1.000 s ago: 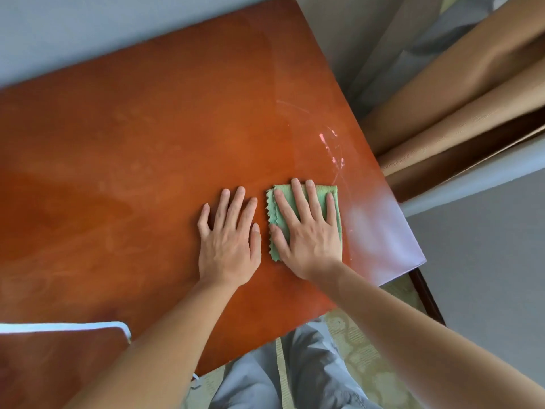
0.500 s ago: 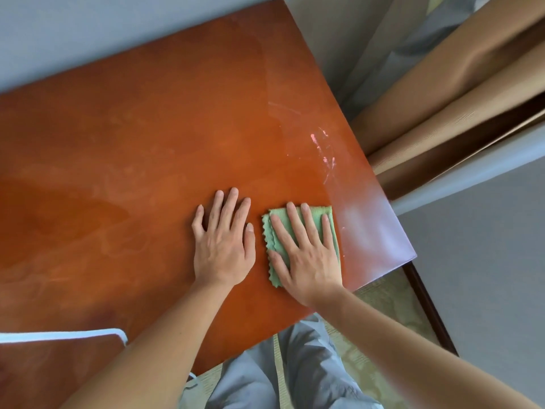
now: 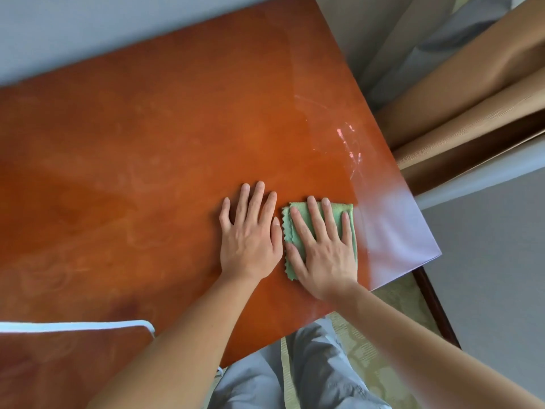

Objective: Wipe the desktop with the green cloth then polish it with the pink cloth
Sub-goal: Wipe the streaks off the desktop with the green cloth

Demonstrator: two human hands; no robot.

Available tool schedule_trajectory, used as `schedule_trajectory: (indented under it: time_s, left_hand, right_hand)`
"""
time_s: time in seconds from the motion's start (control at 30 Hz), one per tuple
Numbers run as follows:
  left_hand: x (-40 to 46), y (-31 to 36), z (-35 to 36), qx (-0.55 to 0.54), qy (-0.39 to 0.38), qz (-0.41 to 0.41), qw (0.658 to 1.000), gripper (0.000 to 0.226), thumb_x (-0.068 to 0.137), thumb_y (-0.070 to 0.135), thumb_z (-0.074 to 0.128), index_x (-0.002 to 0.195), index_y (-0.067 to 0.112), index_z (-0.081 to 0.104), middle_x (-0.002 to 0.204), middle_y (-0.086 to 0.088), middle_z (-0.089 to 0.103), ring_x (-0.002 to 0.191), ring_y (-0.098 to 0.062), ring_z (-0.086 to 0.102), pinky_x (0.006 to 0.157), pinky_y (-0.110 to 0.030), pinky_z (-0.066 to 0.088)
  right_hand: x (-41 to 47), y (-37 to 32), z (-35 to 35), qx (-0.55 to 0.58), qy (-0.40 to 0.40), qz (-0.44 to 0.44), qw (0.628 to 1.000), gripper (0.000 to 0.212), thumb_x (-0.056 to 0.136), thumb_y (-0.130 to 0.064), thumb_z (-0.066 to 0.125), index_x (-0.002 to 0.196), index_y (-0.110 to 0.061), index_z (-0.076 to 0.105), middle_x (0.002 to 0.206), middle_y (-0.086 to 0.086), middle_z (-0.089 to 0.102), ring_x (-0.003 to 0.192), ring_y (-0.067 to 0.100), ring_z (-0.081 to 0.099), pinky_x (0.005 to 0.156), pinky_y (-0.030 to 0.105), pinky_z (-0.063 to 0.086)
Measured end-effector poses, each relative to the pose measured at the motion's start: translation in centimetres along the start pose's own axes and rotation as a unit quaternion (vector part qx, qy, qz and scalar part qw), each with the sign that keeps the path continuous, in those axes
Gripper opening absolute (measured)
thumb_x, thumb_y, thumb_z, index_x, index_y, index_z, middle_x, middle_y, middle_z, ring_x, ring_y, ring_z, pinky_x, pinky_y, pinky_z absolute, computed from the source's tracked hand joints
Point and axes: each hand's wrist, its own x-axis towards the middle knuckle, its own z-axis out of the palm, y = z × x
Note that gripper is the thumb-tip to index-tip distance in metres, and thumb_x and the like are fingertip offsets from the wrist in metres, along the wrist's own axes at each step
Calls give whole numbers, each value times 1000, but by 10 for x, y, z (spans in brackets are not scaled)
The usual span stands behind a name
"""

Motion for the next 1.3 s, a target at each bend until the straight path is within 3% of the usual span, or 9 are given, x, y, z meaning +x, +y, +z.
schedule_trajectory:
  time_s: [0.23,0.4,0.57,0.77,1.0,1.13,1.3]
  left_hand:
    - [0,-2,0,0,9,4,1000,56,101,38,33,152,19,45,164,-5,32,154,-27,23,122,-57,17]
    - [0,-1,-2,-5,13,0,1000,55,101,38,36,151,18,47,163,-4,35,154,-27,25,122,-57,19]
    - [0,-2,-3,-18,18,-5,1000,53,102,39,34,149,20,49,162,-3,37,153,-25,27,122,-55,20]
    - [0,1,-5,-30,33,-13,999,51,102,37,35,146,19,53,158,-4,43,150,-26,31,121,-54,21]
    - [1,26,-9,-48,37,-35,998,44,100,30,40,138,17,58,156,-7,46,148,-28,34,119,-56,19]
    - [8,51,-4,-46,5,-41,998,49,102,34,36,148,24,50,163,-3,35,153,-26,25,121,-56,16]
    - [8,53,2,-34,40,-51,997,49,98,33,39,144,22,55,159,-2,42,151,-26,31,120,-57,21]
  right_hand:
    - [91,-2,-21,2,12,7,1000,64,101,-61,13,159,-32,10,167,3,8,154,25,-4,123,53,-2]
    - [97,-3,-21,3,18,0,1000,66,101,-61,9,159,-31,9,167,3,7,154,26,-4,123,53,-3]
    - [59,3,-17,2,5,-22,1000,65,102,-61,4,160,-31,7,168,3,5,154,25,-7,123,53,-2]
    - [-49,29,3,8,14,-35,999,61,103,-55,26,159,-32,15,167,2,10,154,27,1,122,55,10]
    - [-55,43,1,8,-2,-66,998,62,102,-56,30,158,-32,21,167,3,14,154,28,2,121,57,11]
    - [-29,51,-3,2,-1,-79,997,62,102,-58,28,158,-33,20,167,3,13,154,27,-1,121,56,7]
    - [61,58,-23,9,12,-61,998,65,102,-61,18,159,-31,15,167,3,11,154,26,-1,122,53,0]
